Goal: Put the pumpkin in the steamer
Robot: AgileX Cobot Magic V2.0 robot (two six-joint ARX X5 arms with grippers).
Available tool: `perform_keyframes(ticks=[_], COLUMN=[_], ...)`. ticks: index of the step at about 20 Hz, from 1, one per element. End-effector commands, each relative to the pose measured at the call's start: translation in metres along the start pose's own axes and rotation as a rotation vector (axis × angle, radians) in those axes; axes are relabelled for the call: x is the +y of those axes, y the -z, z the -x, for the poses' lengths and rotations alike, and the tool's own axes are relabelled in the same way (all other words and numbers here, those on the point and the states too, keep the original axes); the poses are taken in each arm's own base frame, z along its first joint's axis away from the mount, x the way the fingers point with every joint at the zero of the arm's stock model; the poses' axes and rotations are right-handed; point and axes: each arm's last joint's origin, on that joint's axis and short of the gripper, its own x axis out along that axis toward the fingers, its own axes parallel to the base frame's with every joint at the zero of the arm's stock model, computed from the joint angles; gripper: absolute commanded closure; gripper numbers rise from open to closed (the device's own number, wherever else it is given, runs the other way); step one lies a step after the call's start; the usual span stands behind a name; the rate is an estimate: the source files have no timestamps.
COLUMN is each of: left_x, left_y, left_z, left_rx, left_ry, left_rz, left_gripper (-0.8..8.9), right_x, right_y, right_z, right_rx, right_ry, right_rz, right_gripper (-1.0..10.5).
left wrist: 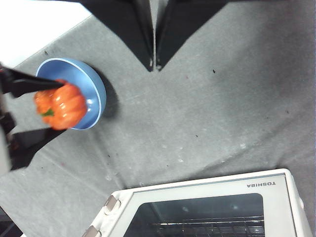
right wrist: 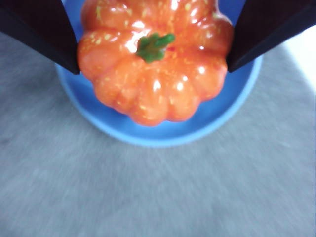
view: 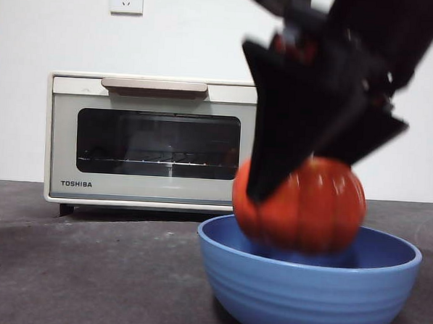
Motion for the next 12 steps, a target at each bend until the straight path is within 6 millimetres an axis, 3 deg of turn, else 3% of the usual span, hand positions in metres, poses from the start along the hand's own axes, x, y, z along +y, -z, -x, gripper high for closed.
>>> perform_keyframes(ticks=[1,8,12], left_x=[-0.002,-0.002,-0.003], left_y=[-0.005,-0.005,-0.005], left_z=[0.004,0.004,0.004], left_rx=[-0.022,-0.022,-0.023], left_ry=[0.003,0.003,0.003], left_rz=[-0.02,-0.02,-0.021], left_gripper=[7.98,7.98,7.98], right_x=[0.002,0.002,0.002], right_y=[0.004,0.01,0.01], right_z=[-0.011,-0.035,-0.035], right_rx=[0.001,0.064,0.067], right_ry=[-0.005,-0.003,-0.002], right_rz=[-0.005,-0.004,0.0], right_gripper=[5.7,5.1,4.4])
